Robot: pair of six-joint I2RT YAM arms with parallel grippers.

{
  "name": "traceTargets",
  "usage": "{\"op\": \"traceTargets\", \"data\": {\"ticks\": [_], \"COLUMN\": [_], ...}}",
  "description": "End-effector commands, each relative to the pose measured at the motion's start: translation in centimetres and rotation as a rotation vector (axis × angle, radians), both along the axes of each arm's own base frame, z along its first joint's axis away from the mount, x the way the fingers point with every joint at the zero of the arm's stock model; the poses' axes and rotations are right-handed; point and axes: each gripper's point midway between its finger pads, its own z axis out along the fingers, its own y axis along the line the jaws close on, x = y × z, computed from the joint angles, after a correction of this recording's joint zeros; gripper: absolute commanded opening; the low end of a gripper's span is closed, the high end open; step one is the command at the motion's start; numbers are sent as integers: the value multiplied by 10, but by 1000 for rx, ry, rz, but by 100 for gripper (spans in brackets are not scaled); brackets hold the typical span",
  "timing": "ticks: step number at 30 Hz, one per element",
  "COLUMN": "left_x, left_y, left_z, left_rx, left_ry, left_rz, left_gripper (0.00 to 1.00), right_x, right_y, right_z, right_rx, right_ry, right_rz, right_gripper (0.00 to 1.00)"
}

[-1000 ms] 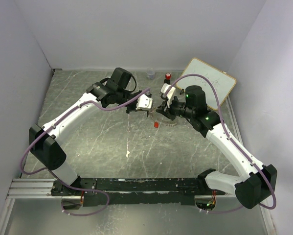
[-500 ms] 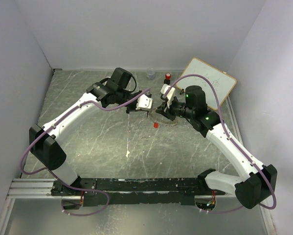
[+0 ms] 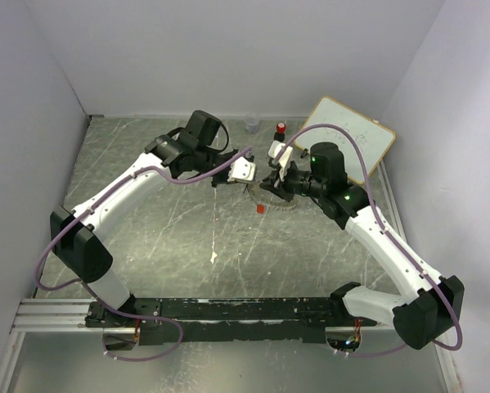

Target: Put the keys on the keyring

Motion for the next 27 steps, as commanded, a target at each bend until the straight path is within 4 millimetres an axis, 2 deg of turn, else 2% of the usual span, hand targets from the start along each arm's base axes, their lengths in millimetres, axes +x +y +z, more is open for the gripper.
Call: {"op": "traceTargets", "data": {"ticks": [1, 10, 27], "left_x": [3, 4, 0], "left_y": [-1, -3, -5], "left_z": [4, 3, 19], "left_rx": [-1, 5, -33], "left_ry": [-11, -8, -37], "left_rz": [-27, -42, -78], "left_gripper": [7, 7, 7], "right_x": [-1, 0, 1], "right_y": [2, 4, 7], "right_z": [30, 30, 24], "right_rx": [31, 23, 11], "right_ry": [-75, -69, -45], "right_rz": [22, 37, 51], "right_gripper": [0, 0, 0]}}
